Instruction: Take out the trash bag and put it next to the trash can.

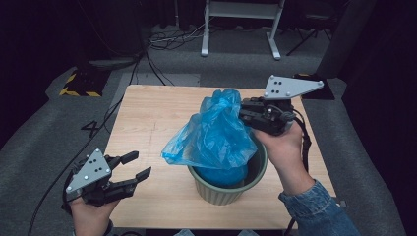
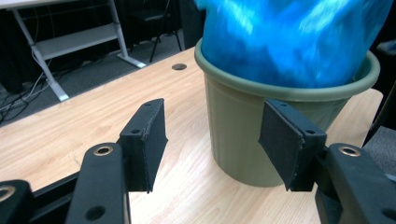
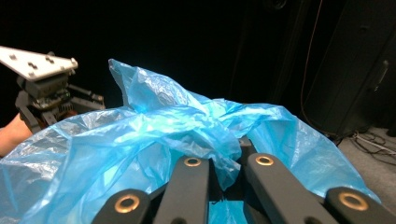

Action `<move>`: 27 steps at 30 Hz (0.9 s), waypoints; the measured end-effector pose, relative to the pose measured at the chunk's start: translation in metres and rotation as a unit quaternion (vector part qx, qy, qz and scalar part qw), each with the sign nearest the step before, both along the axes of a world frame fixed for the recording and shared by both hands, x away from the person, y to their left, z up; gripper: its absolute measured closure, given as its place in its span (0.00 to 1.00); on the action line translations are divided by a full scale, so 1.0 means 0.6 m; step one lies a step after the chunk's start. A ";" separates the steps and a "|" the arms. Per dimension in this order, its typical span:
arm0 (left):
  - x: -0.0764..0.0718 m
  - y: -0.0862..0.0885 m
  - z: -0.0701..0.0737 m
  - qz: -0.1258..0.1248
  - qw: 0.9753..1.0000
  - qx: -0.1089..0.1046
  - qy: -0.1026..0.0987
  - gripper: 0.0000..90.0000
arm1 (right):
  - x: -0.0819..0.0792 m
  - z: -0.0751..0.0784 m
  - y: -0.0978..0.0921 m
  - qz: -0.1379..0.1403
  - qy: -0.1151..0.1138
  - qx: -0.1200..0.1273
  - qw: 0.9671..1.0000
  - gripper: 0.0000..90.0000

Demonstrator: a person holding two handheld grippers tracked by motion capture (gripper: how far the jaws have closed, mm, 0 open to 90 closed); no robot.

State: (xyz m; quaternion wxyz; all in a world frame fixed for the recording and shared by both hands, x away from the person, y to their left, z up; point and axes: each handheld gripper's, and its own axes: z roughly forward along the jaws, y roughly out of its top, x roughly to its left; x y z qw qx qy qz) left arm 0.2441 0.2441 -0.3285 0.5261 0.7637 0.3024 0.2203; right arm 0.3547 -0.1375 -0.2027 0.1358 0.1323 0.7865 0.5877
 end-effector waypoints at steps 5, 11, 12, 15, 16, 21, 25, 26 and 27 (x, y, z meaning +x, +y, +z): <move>0.001 0.002 -0.007 0.002 1.000 0.002 0.010 0.46 | -0.007 0.031 -0.012 -0.008 -0.016 -0.002 1.000 0.99; 0.007 -0.001 -0.014 0.001 1.000 0.009 0.019 0.46 | -0.014 0.056 -0.027 -0.020 -0.032 -0.005 0.999 0.99; 0.008 -0.002 -0.016 0.001 1.000 0.009 0.020 0.46 | -0.015 0.061 -0.031 -0.022 -0.032 -0.004 0.999 0.99; 0.014 -0.002 -0.022 -0.001 1.000 0.011 0.027 0.46 | -0.020 0.080 -0.048 -0.032 -0.041 0.000 0.999 0.99; 0.014 -0.002 -0.022 -0.001 1.000 0.011 0.027 0.45 | -0.020 0.080 -0.048 -0.032 -0.041 0.000 0.999 0.99; 0.025 -0.003 -0.029 -0.002 0.999 0.011 0.034 0.45 | -0.029 0.107 -0.079 -0.055 -0.055 0.000 0.997 0.99; 0.038 -0.007 -0.037 -0.009 0.999 0.013 0.045 0.46 | -0.034 0.119 -0.105 -0.078 -0.059 -0.006 0.995 0.99; 0.041 -0.007 -0.038 -0.011 0.999 0.013 0.046 0.46 | -0.035 0.121 -0.112 -0.084 -0.061 -0.007 0.995 0.99; 0.043 -0.008 -0.040 -0.011 0.999 0.014 0.047 0.46 | -0.036 0.123 -0.119 -0.090 -0.062 -0.008 0.994 0.99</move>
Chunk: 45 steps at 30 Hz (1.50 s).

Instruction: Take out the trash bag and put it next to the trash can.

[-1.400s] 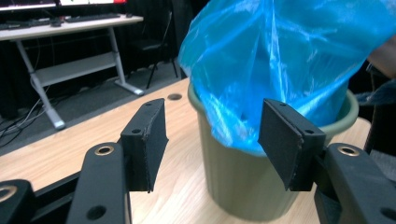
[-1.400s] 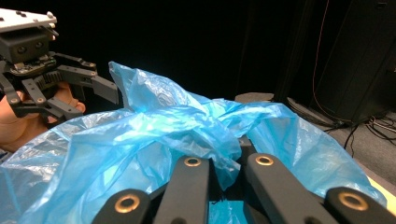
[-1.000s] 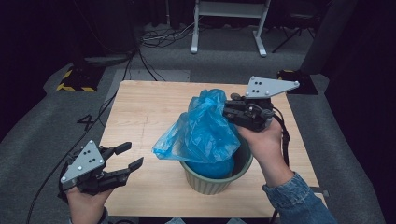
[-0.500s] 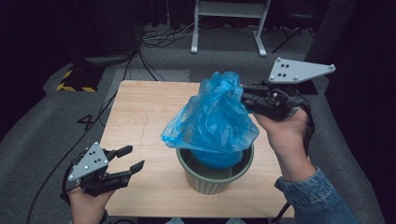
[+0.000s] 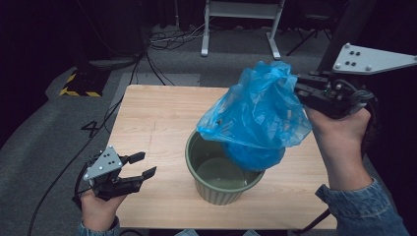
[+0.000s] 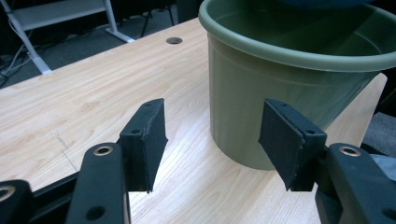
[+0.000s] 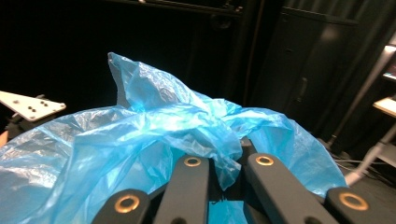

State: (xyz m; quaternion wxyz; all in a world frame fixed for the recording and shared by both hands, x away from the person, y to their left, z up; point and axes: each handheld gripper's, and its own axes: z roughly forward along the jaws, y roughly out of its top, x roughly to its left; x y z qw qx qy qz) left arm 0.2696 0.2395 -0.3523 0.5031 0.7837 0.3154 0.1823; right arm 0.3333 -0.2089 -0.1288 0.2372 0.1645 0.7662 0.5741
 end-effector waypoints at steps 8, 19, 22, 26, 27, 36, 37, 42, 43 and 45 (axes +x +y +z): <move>0.012 -0.004 -0.005 -0.005 1.000 0.001 0.006 0.46 | -0.002 0.008 -0.049 -0.043 -0.004 -0.007 0.999 0.99; 0.028 -0.012 -0.013 -0.015 1.000 -0.002 0.017 0.46 | -0.008 0.026 -0.112 -0.096 -0.014 -0.007 0.995 0.99; 0.029 -0.012 -0.014 -0.016 1.000 -0.002 0.016 0.46 | -0.003 0.019 -0.119 -0.110 -0.010 -0.018 0.994 0.99; 0.031 -0.011 -0.019 -0.012 1.000 -0.002 0.022 0.46 | 0.017 -0.006 -0.141 -0.135 0.009 -0.024 0.991 0.99; 0.032 -0.010 -0.020 -0.011 1.000 0.000 0.023 0.46 | 0.021 -0.011 -0.145 -0.138 0.013 -0.025 0.990 0.99; 0.028 -0.004 -0.027 -0.004 1.000 0.003 0.029 0.46 | 0.056 -0.064 -0.163 -0.150 0.046 -0.024 0.987 0.99; 0.027 -0.004 -0.027 -0.002 1.000 0.002 0.029 0.46 | 0.059 -0.069 -0.163 -0.150 0.049 -0.025 0.987 0.99; 0.023 0.002 -0.031 0.003 0.999 0.002 0.032 0.46 | 0.078 -0.103 -0.160 -0.153 0.068 -0.027 0.986 0.99; 0.022 0.003 -0.031 0.005 0.999 0.002 0.033 0.46 | 0.082 -0.110 -0.159 -0.154 0.073 -0.027 0.985 0.99; 0.022 0.005 -0.031 0.005 0.999 0.004 0.032 0.46 | 0.089 -0.123 -0.158 -0.157 0.080 -0.028 0.984 0.99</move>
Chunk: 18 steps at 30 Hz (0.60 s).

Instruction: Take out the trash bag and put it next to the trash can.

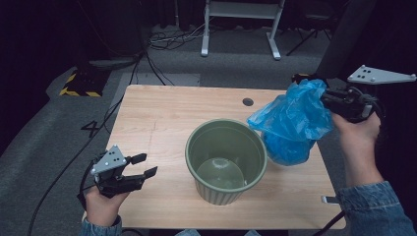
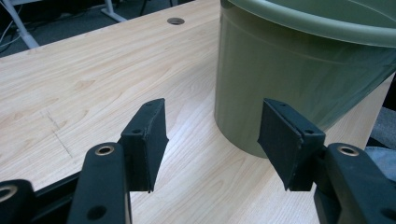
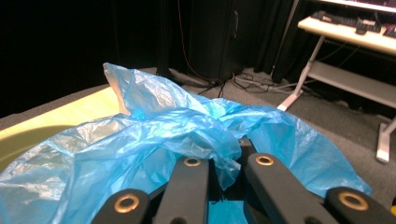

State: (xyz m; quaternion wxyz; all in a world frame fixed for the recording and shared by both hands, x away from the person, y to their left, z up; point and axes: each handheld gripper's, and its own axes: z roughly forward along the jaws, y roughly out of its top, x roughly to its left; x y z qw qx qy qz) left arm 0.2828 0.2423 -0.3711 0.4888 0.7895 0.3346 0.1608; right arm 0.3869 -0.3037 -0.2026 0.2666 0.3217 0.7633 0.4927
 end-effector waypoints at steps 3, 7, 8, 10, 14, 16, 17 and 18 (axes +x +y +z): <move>-0.003 0.003 -0.001 0.003 1.000 -0.003 0.002 0.46 | 0.007 -0.012 0.001 -0.003 0.006 0.002 1.000 0.99; -0.005 0.007 -0.002 0.006 1.000 -0.002 0.003 0.46 | 0.019 -0.037 0.001 -0.010 0.017 0.001 1.000 0.99; -0.006 0.008 -0.002 0.007 1.000 -0.002 0.002 0.46 | 0.027 -0.053 0.000 -0.015 0.026 0.000 1.000 0.99; -0.007 0.009 -0.002 0.008 1.000 -0.003 0.002 0.46 | 0.029 -0.058 0.000 -0.016 0.029 0.000 0.999 0.99; -0.008 0.010 -0.002 0.008 1.000 -0.002 0.003 0.46 | 0.045 -0.091 -0.007 -0.028 0.049 0.003 0.998 0.99; -0.008 0.011 -0.003 0.008 1.000 0.000 0.004 0.46 | 0.050 -0.100 -0.010 -0.031 0.054 0.004 0.998 0.99; -0.009 0.011 -0.003 0.008 1.000 -0.001 0.004 0.46 | 0.052 -0.106 -0.011 -0.033 0.057 0.003 0.998 0.99; -0.009 0.012 -0.003 0.009 1.000 -0.002 0.004 0.46 | 0.054 -0.112 -0.012 -0.033 0.061 0.002 0.998 0.99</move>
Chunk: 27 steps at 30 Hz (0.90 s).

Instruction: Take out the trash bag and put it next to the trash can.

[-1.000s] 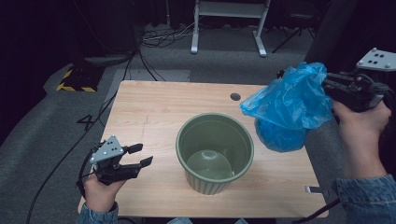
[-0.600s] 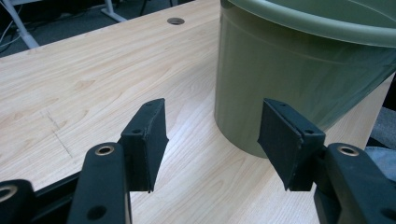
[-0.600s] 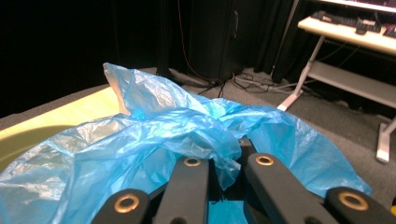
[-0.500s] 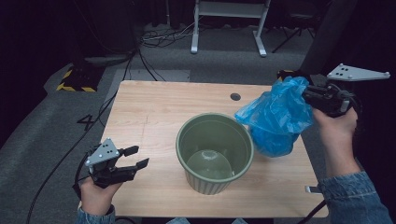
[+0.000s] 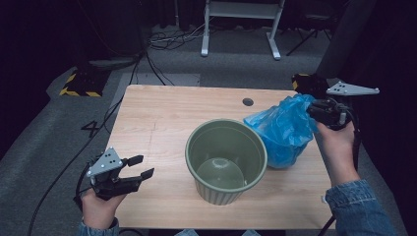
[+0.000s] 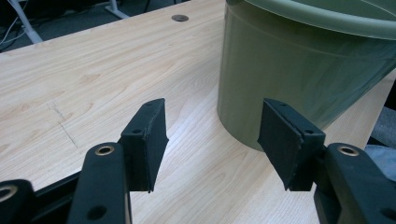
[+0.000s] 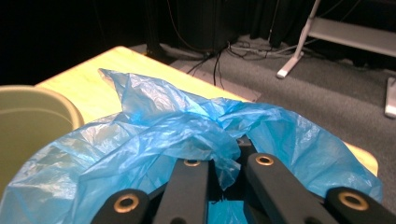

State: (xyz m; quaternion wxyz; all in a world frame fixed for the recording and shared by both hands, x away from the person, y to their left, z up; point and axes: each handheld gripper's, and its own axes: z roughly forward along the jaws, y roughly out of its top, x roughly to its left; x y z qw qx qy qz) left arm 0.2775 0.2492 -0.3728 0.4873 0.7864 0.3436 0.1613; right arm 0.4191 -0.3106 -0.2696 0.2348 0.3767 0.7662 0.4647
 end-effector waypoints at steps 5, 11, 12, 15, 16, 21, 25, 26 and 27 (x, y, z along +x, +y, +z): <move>0.000 0.000 -0.001 0.002 1.000 -0.003 0.001 0.46 | 0.006 -0.029 -0.003 -0.004 0.017 -0.005 1.000 0.99; 0.002 -0.001 -0.002 -0.001 1.000 0.001 0.003 0.46 | 0.006 -0.057 -0.005 0.000 0.029 -0.004 1.000 0.99; 0.003 -0.002 -0.003 0.000 1.000 0.000 0.004 0.46 | 0.006 -0.059 -0.005 0.003 0.029 -0.004 1.000 0.99; 0.005 -0.002 -0.005 -0.001 1.000 0.002 0.006 0.46 | 0.002 -0.062 -0.003 0.008 0.029 -0.003 1.000 0.91; 0.005 -0.002 -0.006 -0.001 1.000 0.004 0.007 0.46 | 0.000 -0.062 -0.003 0.009 0.027 -0.001 1.000 0.85; 0.006 -0.003 -0.006 0.000 1.000 0.001 0.008 0.46 | -0.018 -0.055 -0.012 0.012 0.031 0.008 0.999 0.62; 0.008 -0.005 -0.007 -0.001 1.000 0.004 0.008 0.46 | -0.036 -0.048 -0.023 0.011 0.025 0.015 1.000 0.54; 0.009 -0.006 -0.007 -0.002 1.000 0.004 0.010 0.46 | -0.040 -0.047 -0.025 0.010 0.024 0.013 1.000 0.53; 0.009 -0.007 -0.008 -0.002 1.000 0.004 0.010 0.46 | -0.047 -0.045 -0.028 0.011 0.023 0.011 1.000 0.52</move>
